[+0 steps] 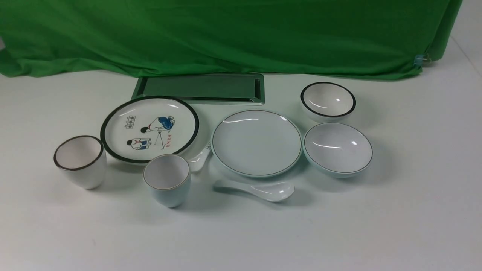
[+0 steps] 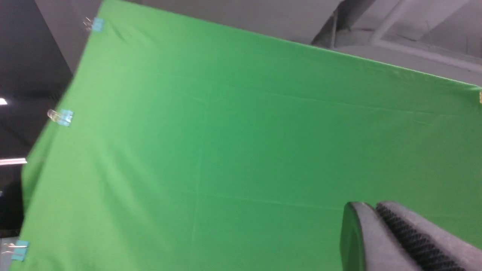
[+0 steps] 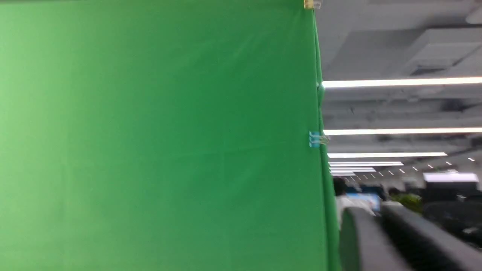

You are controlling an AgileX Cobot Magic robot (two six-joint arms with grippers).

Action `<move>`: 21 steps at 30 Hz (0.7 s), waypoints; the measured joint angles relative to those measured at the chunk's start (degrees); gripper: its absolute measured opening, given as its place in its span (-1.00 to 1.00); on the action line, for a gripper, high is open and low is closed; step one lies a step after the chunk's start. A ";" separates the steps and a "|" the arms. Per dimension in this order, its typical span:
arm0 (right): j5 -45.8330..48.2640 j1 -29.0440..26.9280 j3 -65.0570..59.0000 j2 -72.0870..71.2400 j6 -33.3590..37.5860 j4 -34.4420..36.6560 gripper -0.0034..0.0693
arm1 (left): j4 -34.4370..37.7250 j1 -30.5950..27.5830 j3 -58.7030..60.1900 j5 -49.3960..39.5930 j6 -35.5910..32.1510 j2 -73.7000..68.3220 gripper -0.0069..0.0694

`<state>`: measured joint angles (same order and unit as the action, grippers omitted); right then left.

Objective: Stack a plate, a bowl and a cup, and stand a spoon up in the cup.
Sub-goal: Use the right arm to grab a blue rice bowl

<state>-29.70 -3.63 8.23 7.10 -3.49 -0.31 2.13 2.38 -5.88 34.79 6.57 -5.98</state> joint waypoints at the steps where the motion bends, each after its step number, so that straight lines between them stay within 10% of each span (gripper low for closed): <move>1: 2.62 0.00 2.44 2.33 1.96 0.00 -0.82 | -1.53 0.00 -2.87 -2.35 0.14 -2.43 -0.84; 10: 17.08 0.20 14.11 30.04 9.44 0.00 -0.87 | -8.28 0.00 -20.58 -13.55 7.73 -29.07 -0.84; 17: 59.35 7.44 33.05 57.02 9.15 0.31 -0.83 | -36.73 4.04 -29.77 -32.50 35.15 -44.13 -0.84; 21: 68.91 10.90 41.72 67.85 10.46 1.51 -0.59 | -38.56 9.60 -33.37 -45.96 32.79 -48.93 -0.84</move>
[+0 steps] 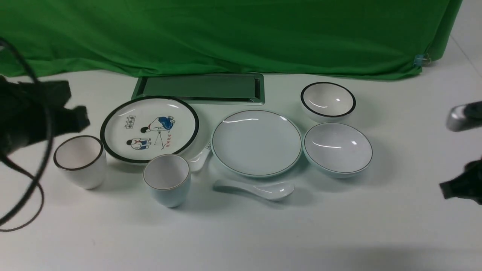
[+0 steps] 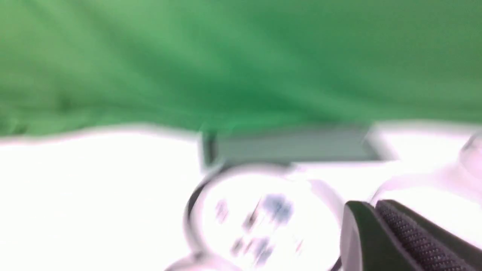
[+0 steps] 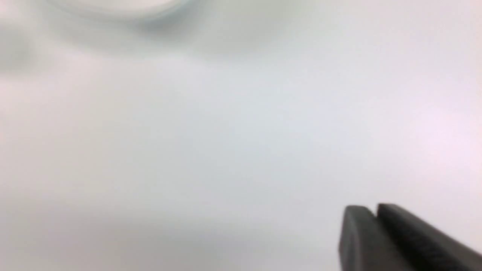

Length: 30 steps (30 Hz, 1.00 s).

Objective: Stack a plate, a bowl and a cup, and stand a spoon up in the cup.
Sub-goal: Use the right arm to grab a blue rice bowl

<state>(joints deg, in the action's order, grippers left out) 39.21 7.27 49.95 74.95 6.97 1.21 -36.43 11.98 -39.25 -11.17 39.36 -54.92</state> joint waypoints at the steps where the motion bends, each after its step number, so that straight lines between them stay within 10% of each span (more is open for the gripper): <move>1: 1.17 1.14 3.81 4.31 0.22 0.26 -0.44 | 4.13 2.48 -2.39 -7.37 -5.59 -2.48 -0.84; 5: 1.37 3.27 14.34 15.23 0.38 1.61 0.13 | 21.47 5.84 -9.20 -24.58 -24.85 -10.41 -0.84; 11: -0.34 3.46 25.88 27.65 0.11 5.40 0.35 | 35.51 6.28 -11.72 -27.22 -36.34 -16.53 -0.84; 22: -4.25 3.51 32.45 40.78 -1.15 6.43 -0.33 | 37.60 6.28 -11.84 -21.98 -37.10 -19.40 -0.56; 30: 1.81 4.37 37.79 38.20 2.43 9.40 -0.70 | 37.55 6.28 -11.84 -16.86 -33.36 -20.15 0.15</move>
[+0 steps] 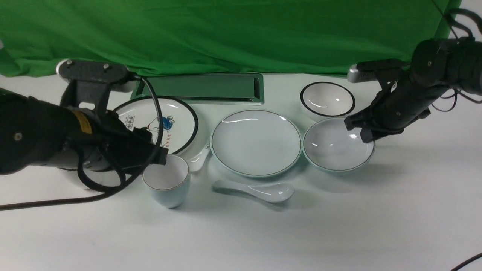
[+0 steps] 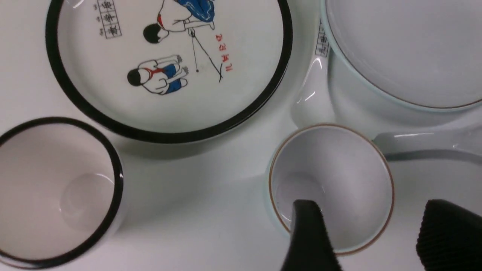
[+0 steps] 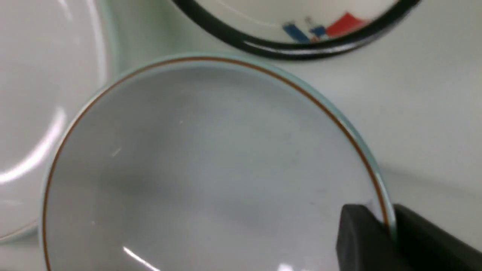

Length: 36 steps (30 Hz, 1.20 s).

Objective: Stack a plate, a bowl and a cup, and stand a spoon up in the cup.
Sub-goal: Use the right arm to grab a blue rice bowl, then use the right arm to put the blue rice bowl into the blue large plate in the middle

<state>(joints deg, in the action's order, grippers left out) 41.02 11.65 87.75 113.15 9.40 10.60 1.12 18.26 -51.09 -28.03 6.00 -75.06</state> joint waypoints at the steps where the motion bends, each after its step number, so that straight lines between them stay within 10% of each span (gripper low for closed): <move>1: 0.78 0.60 1.33 -0.56 1.26 1.08 -0.70 | 0.00 0.00 0.00 0.55 0.05 -0.60 0.22; 11: -3.68 12.68 13.07 4.49 5.83 6.22 -0.70 | -1.12 0.00 0.00 4.87 0.05 -9.02 0.42; 25: -3.79 13.06 18.03 14.46 1.35 5.70 -0.66 | -1.50 0.00 0.00 5.59 0.25 -14.30 0.36; 36: 3.23 12.83 18.06 12.68 2.83 5.64 0.05 | -1.67 0.00 -0.99 7.18 0.84 -17.08 -0.57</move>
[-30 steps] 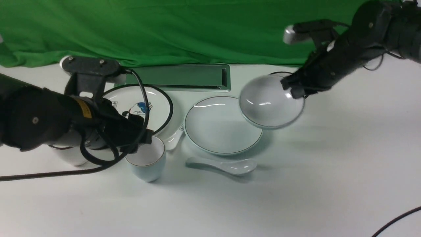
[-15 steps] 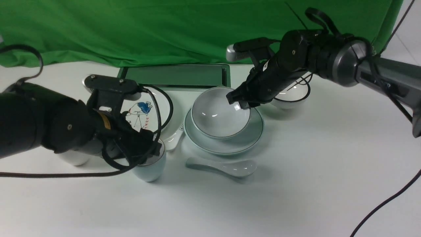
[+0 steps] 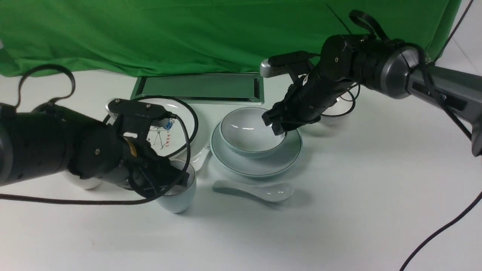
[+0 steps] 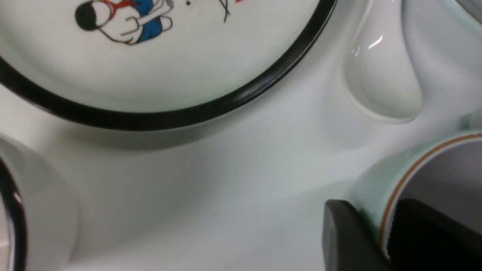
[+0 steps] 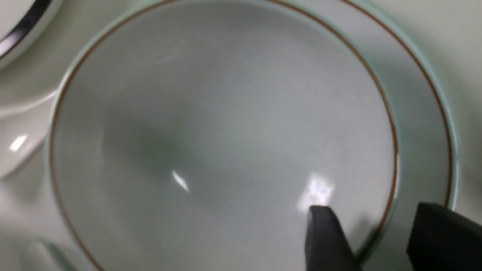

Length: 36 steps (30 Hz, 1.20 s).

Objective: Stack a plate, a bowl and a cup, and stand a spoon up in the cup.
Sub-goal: Use the right arm to put the blue rice bowl into the blue large plate in the middle, then use the left arm to grab a blue teacup, then use the left arm to put the blue teacup into the blue rice bowl in the middle

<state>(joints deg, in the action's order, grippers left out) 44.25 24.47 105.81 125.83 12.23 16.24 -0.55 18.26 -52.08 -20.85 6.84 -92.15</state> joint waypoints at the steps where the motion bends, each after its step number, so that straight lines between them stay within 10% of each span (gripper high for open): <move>1: 1.42 0.00 0.00 -0.82 0.43 0.00 0.05 | 0.00 0.00 -0.85 -0.44 0.00 0.00 -0.67; 15: 16.95 0.00 0.02 -14.68 8.64 -0.05 0.06 | 18.39 0.04 -39.13 -16.71 -20.91 -14.18 -0.83; 25: 20.62 0.00 0.02 -14.68 8.86 0.01 0.06 | 19.31 0.04 -53.66 -23.66 -22.19 -31.58 -0.81; 36: 19.91 0.28 0.02 -14.68 10.16 0.31 0.08 | 22.27 0.04 -56.33 -26.48 -22.48 -32.90 -0.16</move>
<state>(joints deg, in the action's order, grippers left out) 64.16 24.76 105.83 111.15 22.39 16.55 21.72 18.30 -108.41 -47.33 -15.65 -125.05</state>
